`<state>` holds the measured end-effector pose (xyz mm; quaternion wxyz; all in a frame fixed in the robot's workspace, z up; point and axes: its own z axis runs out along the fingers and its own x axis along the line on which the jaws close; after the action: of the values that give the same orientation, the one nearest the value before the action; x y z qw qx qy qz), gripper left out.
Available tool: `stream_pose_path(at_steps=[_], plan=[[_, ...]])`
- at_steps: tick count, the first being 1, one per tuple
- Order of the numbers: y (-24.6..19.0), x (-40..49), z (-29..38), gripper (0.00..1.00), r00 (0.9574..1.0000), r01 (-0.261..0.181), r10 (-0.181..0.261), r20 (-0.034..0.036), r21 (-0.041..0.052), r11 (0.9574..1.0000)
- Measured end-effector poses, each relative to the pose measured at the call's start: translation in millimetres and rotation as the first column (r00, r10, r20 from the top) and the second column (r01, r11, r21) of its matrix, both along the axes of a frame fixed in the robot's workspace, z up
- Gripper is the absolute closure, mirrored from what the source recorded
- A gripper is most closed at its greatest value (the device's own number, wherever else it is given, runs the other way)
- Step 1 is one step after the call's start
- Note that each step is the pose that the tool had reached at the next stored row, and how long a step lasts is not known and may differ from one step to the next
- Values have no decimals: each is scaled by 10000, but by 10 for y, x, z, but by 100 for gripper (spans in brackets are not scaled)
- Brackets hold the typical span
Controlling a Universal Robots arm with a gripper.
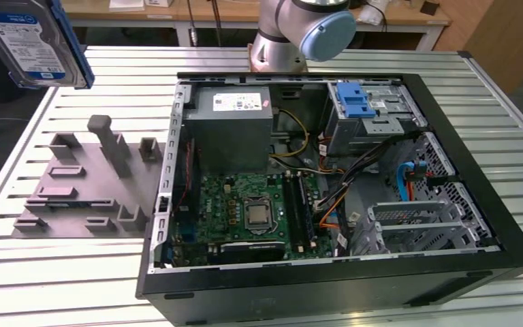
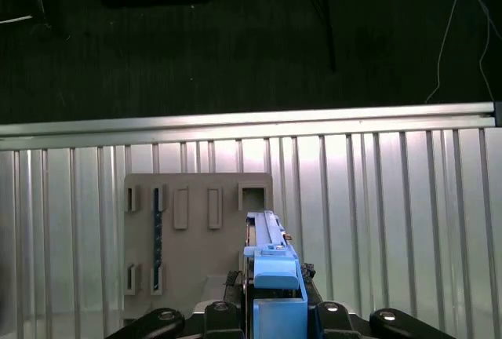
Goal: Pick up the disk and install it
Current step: 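Pick up the disk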
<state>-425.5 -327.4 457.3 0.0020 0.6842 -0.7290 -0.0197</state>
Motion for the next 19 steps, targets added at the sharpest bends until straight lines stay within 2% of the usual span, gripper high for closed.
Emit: stream_pose_path(at_steps=[19], plan=[[0, 38, 0, 63, 10000, 0, 0, 0, 0, 10000]])
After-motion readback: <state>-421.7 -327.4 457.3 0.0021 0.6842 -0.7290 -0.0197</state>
